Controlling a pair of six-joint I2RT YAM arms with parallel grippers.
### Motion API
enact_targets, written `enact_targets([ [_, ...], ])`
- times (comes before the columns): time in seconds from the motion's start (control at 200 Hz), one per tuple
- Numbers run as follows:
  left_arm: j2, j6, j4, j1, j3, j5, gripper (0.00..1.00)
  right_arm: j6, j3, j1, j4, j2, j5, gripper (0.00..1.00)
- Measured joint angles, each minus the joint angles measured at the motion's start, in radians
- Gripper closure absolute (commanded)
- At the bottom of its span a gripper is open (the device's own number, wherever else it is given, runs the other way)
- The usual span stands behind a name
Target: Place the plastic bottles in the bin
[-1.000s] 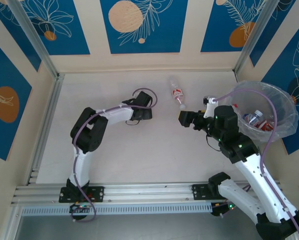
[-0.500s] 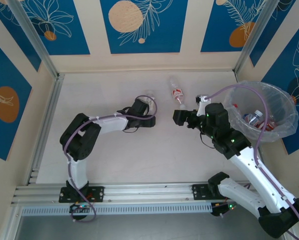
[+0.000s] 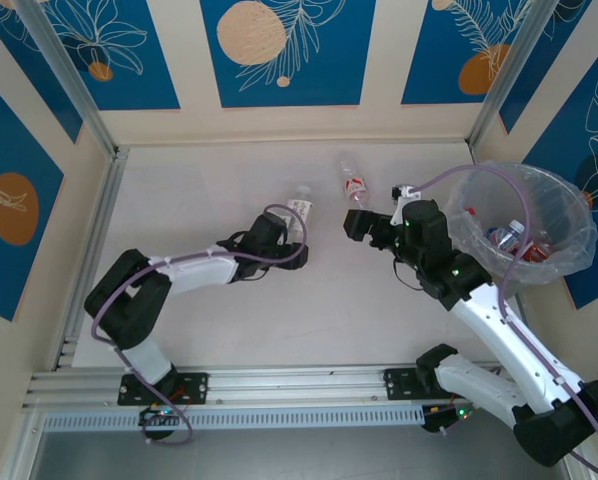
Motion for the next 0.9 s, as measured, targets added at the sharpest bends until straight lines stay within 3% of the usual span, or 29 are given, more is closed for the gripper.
enact_targets([
  [0.105, -0.073, 0.04, 0.003, -0.064, -0.021, -0.037, 0.43, 0.035, 0.021, -0.039, 0.019, 0.061, -0.104, 0.01],
  [0.285, -0.172, 0.106, 0.002, -0.148, -0.021, -0.115, 0.43, 0.055, 0.203, -0.138, -0.049, 0.209, -0.276, 0.01],
  [0.5, -0.272, 0.148, 0.012, -0.191, -0.037, -0.145, 0.42, 0.067, 0.317, -0.248, -0.088, 0.274, -0.511, 0.04],
  [0.67, -0.281, 0.148, 0.019, -0.194, -0.038, -0.13, 0.42, 0.053, 0.358, -0.254, -0.103, 0.325, -0.614, 0.1],
  [0.9, -0.281, 0.148, 0.033, -0.212, -0.037, -0.093, 0.42, 0.051, 0.358, -0.253, -0.086, 0.391, -0.638, 0.11],
])
